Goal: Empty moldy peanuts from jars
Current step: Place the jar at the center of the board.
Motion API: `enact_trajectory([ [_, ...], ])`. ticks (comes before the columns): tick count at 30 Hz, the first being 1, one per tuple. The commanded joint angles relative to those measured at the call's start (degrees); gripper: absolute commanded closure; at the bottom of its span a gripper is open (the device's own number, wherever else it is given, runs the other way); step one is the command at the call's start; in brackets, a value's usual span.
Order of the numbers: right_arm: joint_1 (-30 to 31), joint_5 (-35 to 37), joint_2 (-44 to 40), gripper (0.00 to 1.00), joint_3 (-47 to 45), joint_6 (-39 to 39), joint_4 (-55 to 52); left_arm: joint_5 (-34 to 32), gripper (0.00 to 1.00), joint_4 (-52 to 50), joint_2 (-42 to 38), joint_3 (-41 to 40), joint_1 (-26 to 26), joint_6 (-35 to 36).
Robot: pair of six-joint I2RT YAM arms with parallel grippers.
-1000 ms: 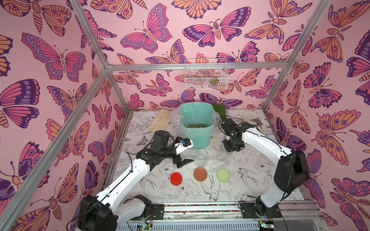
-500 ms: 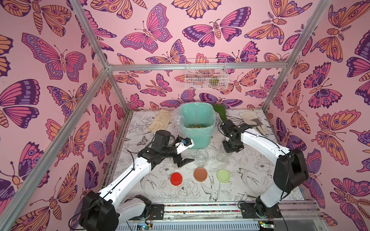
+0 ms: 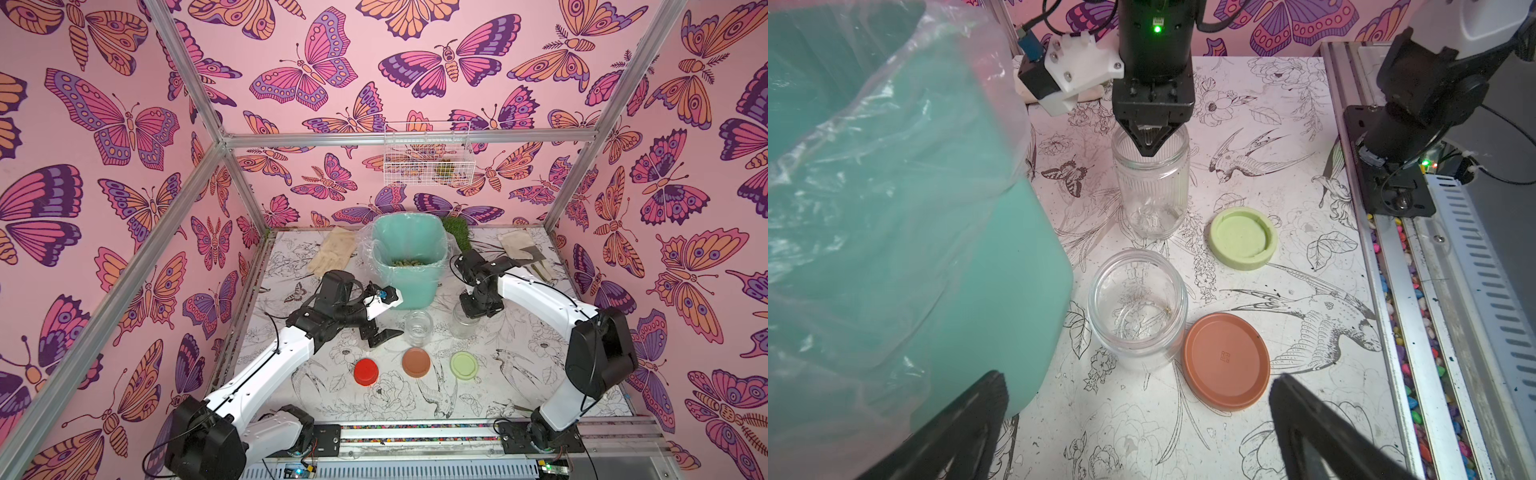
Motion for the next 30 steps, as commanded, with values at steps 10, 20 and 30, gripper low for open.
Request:
enact_trajectory([
  [10, 0.34, -2.38, -3.55, 0.62, 2.23, 1.46, -1.88, -0.13, 0.00, -0.04, -0.43, 1.00, -0.33, -0.75],
  [20, 0.18, -3.35, -10.52, 0.52, 2.42, 1.65, -1.04, 0.55, 0.00, 1.90, -1.50, 2.00, -0.24, -3.15],
  [30, -2.33, -4.05, -24.86, 0.25, -0.78, 1.11, 9.60, -3.60, 0.00, 12.07, -3.22, 4.05, 3.33, -14.79],
])
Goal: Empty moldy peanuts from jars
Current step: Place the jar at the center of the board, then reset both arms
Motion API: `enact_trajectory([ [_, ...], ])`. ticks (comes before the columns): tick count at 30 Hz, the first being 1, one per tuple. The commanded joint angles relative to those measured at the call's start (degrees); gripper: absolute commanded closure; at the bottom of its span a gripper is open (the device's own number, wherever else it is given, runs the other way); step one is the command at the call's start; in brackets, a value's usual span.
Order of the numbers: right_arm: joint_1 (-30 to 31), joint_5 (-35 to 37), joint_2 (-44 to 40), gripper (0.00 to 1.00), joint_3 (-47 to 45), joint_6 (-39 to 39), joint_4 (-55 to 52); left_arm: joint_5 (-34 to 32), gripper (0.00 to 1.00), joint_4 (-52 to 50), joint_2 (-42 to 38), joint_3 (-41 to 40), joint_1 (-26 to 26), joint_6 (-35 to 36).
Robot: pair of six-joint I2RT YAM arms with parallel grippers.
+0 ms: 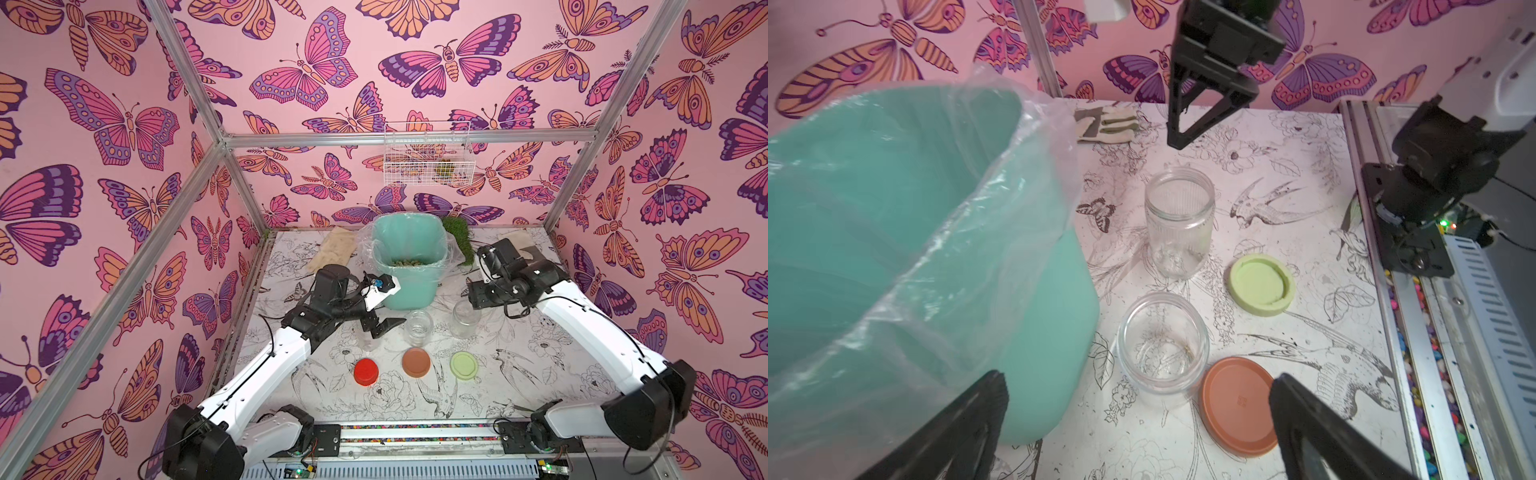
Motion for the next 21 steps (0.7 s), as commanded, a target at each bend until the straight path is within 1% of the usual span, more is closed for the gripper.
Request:
enact_trajectory([
  [1, -1.85, -0.52, -6.55, 0.23, -2.58, 0.26, 8.97, -3.08, 0.00, 6.55, -1.17, 2.40, 2.62, -7.85],
  [4, -3.76, 0.71, -12.88, 0.12, -6.95, 0.84, 18.35, -6.67, 0.00, 8.91, -0.66, 3.89, 4.43, -11.84],
  [8, -6.72, 2.82, -18.75, 0.01, -10.81, 0.60, 27.91, -11.76, 0.00, 8.89, 0.90, 6.68, 6.95, -14.87],
  [12, -9.68, 5.89, -21.72, 0.01, -13.98, -1.51, 34.13, -19.78, 0.00, 5.28, 3.79, 11.35, 10.93, -18.22],
  [15, -12.21, 9.96, -23.13, 0.01, -17.49, -2.76, 38.15, -27.80, 0.00, 2.85, 6.11, 13.84, 14.40, -19.57],
  [19, -17.14, 14.76, -25.12, 0.01, -23.62, -0.32, 43.29, -37.53, 0.00, 1.80, 7.71, 12.83, 19.25, -20.14],
  [20, -18.70, 15.13, -25.47, 0.01, -25.30, 0.49, 44.40, -39.86, 0.00, 1.94, 10.08, 11.73, 20.41, -20.68],
  [21, -20.18, 15.07, -25.77, 0.01, -27.06, 1.41, 45.51, -42.15, 0.00, 2.46, 10.49, 10.36, 21.61, -21.21],
])
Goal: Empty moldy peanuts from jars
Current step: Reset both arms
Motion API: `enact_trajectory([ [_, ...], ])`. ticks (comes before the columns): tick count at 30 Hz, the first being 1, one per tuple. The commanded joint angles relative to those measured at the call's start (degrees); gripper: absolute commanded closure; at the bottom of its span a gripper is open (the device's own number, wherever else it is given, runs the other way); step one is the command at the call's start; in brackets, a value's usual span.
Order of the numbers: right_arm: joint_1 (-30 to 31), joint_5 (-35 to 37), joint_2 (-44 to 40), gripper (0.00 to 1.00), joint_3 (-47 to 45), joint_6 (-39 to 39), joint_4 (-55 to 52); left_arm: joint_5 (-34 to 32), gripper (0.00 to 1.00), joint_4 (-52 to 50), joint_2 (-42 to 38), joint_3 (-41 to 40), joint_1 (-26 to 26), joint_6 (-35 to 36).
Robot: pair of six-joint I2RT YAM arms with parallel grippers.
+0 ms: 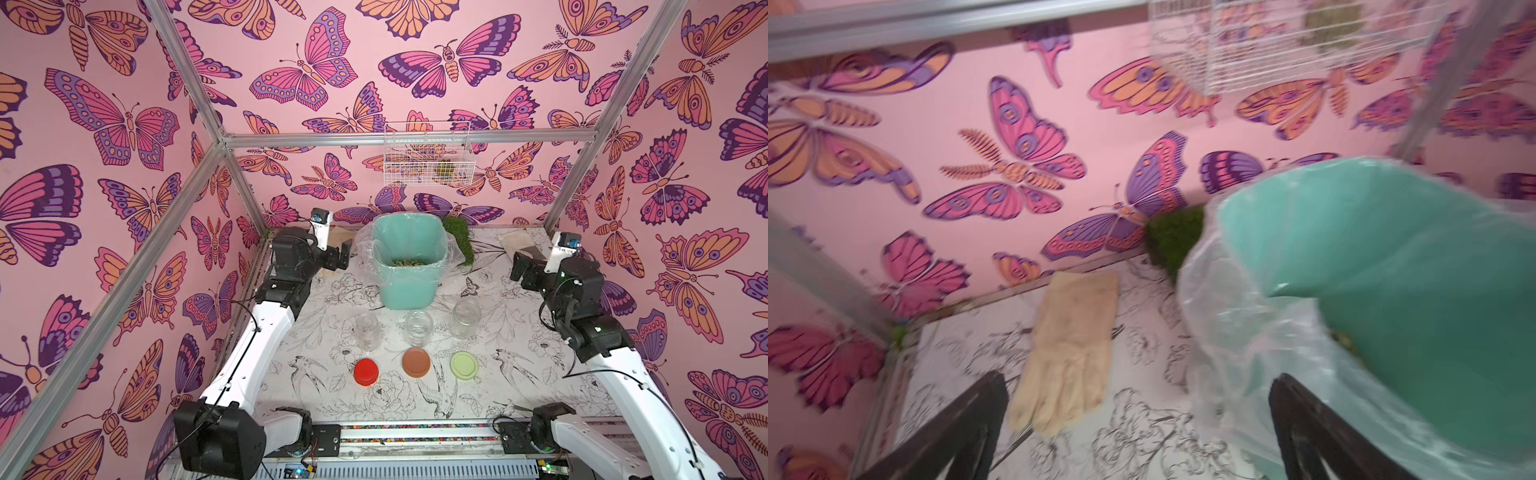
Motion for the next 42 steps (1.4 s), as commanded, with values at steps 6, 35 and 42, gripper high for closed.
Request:
enact_trajectory([
  [6, -5.66, 3.63, -1.75, 0.01, -13.97, 1.20, 15.80, -16.36, 0.00, 6.07, 2.82, -14.15, 6.35, -5.66],
  [35, -5.68, -1.36, 19.02, 0.01, -31.93, -6.80, 45.89, -20.13, 0.00, 44.43, 12.29, -38.75, 6.26, -10.22],
  [42, -5.68, -6.32, 23.20, 0.01, -29.06, -9.61, 46.44, -13.25, 0.00, 50.54, 13.24, -41.22, 6.44, -8.08],
])
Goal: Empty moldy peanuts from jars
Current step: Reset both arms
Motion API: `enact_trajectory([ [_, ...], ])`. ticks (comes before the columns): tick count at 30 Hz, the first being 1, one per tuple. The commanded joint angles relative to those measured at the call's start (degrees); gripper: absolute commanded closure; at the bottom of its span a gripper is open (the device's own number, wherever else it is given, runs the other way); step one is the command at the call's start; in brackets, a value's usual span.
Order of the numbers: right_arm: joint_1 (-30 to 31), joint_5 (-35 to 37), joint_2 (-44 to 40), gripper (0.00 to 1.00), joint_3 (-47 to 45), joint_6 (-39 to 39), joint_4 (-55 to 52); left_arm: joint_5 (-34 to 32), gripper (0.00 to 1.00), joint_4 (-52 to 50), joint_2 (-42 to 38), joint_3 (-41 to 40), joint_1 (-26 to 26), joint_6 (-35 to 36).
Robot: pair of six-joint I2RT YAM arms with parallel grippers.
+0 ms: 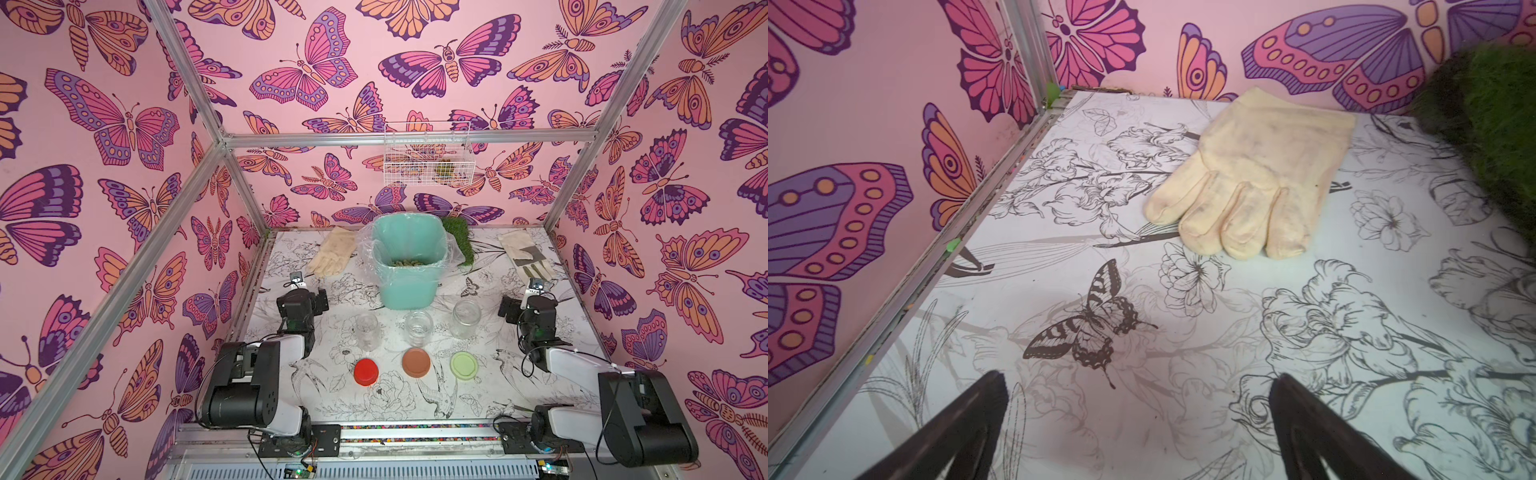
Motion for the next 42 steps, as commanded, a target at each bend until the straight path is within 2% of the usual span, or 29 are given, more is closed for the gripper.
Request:
enact_trajectory([
  [1, -0.30, -4.91, 1.26, 0.01, 2.75, -3.18, 1.85, 5.76, 0.00, 5.64, 1.39, -2.56, 0.19, 2.25],
  [3, -0.23, -8.29, 1.71, 0.01, 3.15, -5.10, 1.81, 7.04, 0.00, 14.01, 4.33, -4.88, 0.17, 3.85],
  [5, -0.30, -10.71, 2.09, 0.01, 3.35, -6.60, 1.97, 7.01, 0.00, 7.03, 2.04, -3.35, 0.19, 2.87],
  [7, -0.28, -11.58, 2.72, 0.01, 3.31, -8.06, 3.33, 6.99, 0.00, 13.36, 4.12, -4.73, 0.19, 3.71],
  [9, -0.29, -10.49, 3.65, 0.01, 2.91, -8.78, 5.96, 7.00, 0.00, 8.16, 2.45, -3.66, 0.23, 3.06],
  [12, -0.41, -9.00, 6.22, 0.01, 3.90, -8.40, 7.15, 6.78, 0.00, 11.92, 3.59, -4.46, 0.19, 3.55],
  [13, -0.42, -10.09, 7.01, 0.01, 4.35, -8.71, 6.99, 6.91, 0.00, 9.58, 2.84, -4.00, 0.23, 3.19],
  [16, -0.86, -12.46, 8.71, 0.01, 5.06, -9.30, 7.06, 6.82, 0.00, 12.26, 3.75, -4.56, 0.13, 3.58],
  [21, -3.80, -20.94, 9.95, 0.01, 6.05, -8.94, 6.15, 6.82, 0.00, 10.96, 3.31, -4.30, 0.17, 3.32],
  [24, -5.39, -23.59, 10.29, 0.01, 5.72, -8.03, 7.07, 6.84, 0.00, 11.87, 3.57, -4.53, 0.15, 3.54],
  [29, -5.48, -23.01, 11.08, 0.01, 2.38, -7.93, 13.37, 6.82, 0.00, 11.33, 3.39, -4.38, 0.15, 3.37],
  [32, -5.57, -22.73, 13.87, 0.01, 0.22, -6.98, 21.47, 6.82, 0.00, 11.61, 3.33, -4.54, 0.14, 3.45],
  [36, -5.57, -23.14, 12.14, 0.01, 1.83, -7.78, 15.32, 6.82, 0.00, 11.68, 3.33, -4.54, 0.10, 3.44],
  [40, -5.54, -16.12, 13.22, 0.01, 2.34, -4.87, 15.81, 6.82, 0.00, 11.72, 3.37, -4.54, 0.14, 3.45],
  [42, -5.52, -15.27, 12.75, 0.01, 2.85, -4.69, 14.31, 6.80, 0.00, 11.63, 3.39, -4.54, 0.10, 3.45],
])
